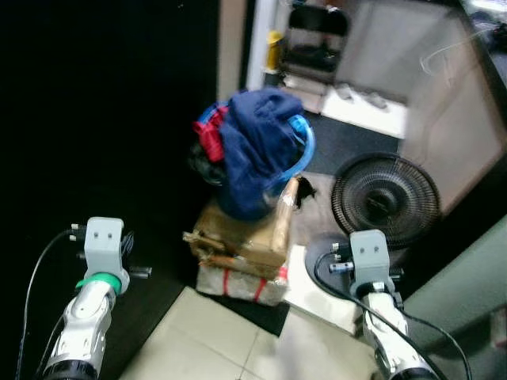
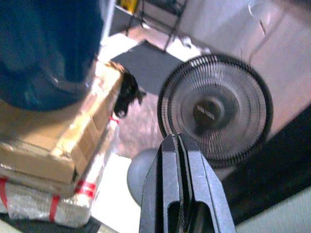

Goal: Clothes washing

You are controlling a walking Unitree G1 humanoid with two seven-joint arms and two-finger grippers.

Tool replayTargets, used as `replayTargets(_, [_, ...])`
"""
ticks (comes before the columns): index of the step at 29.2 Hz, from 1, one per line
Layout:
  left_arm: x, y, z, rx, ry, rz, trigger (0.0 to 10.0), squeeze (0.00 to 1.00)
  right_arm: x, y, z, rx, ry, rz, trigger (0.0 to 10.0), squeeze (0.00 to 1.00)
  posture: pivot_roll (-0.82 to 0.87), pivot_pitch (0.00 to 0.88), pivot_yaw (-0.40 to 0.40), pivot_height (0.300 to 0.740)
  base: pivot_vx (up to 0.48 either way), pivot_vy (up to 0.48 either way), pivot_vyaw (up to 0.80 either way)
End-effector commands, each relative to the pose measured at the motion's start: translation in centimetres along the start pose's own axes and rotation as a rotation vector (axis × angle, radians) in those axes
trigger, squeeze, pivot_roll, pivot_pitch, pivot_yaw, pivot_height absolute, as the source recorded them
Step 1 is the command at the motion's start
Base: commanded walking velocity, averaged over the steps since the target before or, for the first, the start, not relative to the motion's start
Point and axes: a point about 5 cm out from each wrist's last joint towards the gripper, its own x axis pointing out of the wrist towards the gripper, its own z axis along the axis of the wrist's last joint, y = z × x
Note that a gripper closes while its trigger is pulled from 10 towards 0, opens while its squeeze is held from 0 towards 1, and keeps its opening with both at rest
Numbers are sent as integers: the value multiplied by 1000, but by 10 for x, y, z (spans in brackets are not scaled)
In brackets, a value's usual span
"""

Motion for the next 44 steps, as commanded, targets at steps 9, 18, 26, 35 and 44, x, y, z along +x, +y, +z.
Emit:
replayTargets(9, [11,1,54,-1,-187,57,10000,0,18,3,45,76,-139,-10,10000,0,16,25,15,740,151,0,-356])
replayTargets(18, [10,1,56,-2,-181,70,10000,0,18,6,49,86,-147,4,10000,0,19,32,10,740,467,0,0])
replayTargets(26, [9,0,56,-8,-169,75,10000,0,15,7,50,89,-134,13,10000,0,17,32,11,740,469,0,0])
replayTargets(35, [10,-1,53,-26,-136,86,10000,0,15,7,49,88,-131,15,10000,0,15,32,11,740,297,0,0])
replayTargets(44, [10,-3,52,-26,-129,70,10000,0,15,7,50,87,-130,21,10000,0,14,27,11,740,0,0,0])
